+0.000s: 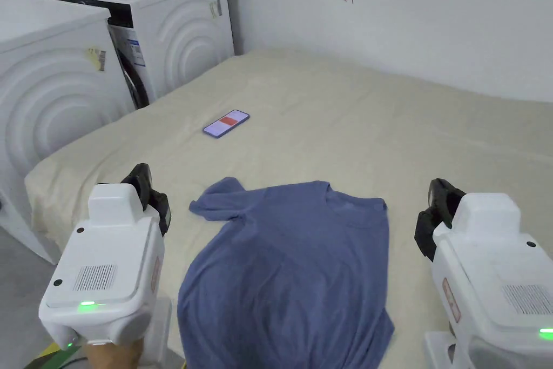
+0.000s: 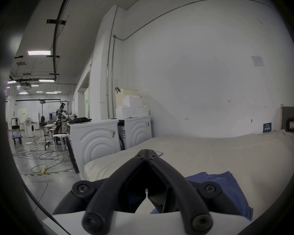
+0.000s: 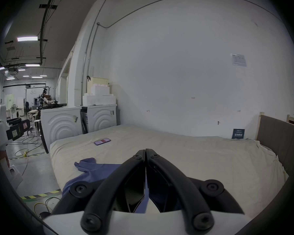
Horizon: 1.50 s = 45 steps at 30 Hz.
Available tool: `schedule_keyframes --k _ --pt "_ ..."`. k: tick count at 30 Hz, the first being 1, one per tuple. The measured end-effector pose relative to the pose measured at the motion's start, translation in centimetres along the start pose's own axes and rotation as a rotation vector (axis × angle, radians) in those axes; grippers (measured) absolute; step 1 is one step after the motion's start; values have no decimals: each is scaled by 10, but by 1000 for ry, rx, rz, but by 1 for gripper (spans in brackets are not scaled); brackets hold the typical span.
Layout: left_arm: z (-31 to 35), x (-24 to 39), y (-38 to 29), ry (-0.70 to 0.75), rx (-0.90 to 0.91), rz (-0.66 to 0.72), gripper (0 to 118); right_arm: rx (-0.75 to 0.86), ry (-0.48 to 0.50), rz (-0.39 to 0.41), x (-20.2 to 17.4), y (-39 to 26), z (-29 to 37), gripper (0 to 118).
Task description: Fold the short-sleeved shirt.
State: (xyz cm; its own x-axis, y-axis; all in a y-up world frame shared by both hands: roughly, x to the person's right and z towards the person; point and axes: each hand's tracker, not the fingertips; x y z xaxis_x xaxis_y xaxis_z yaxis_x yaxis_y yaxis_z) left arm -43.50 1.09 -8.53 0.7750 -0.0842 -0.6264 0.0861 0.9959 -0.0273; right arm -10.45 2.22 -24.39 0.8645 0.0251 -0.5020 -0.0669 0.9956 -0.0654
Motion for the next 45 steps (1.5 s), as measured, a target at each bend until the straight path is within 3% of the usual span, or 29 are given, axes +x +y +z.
schedule_keyframes --k 8,14,22,24,26,27,28,29,31,37,43,45 --pt "-3 -8 -5 15 -10 22 0 -5 15 14 -5 -1 -2 0" --pt "-23 17 -6 -79 -62 28 0 -10 -15 17 9 -1 -2 0" --pt "-107 77 -28 -354 -447 171 0 -39 -77 26 38 -8 -4 0" --pt "-128 94 -39 -365 -552 219 6 -52 -92 23 46 -12 -4 0" --pt "-146 112 -53 -372 -654 223 24 -65 -105 7 55 -16 -3 0" --pt "-156 123 -61 -373 -717 203 40 -72 -115 2 60 -19 -3 0" --pt "-164 133 -71 -374 -770 187 65 -77 -125 2 64 -21 -3 0" --pt "-172 143 -80 -377 -827 163 79 -84 -134 3 68 -23 -3 0" --pt "-178 163 -97 -391 -906 94 95 -99 -149 7 76 -28 -2 0" --pt "-197 206 -148 -385 -1061 -98 95 -144 -194 10 99 -42 4 0" --pt "-192 221 -173 -308 -1213 -124 88 -184 -233 -6 116 -54 10 0" --pt "-190 217 -169 -308 -1190 -57 88 -190 -241 -10 119 -57 14 0"
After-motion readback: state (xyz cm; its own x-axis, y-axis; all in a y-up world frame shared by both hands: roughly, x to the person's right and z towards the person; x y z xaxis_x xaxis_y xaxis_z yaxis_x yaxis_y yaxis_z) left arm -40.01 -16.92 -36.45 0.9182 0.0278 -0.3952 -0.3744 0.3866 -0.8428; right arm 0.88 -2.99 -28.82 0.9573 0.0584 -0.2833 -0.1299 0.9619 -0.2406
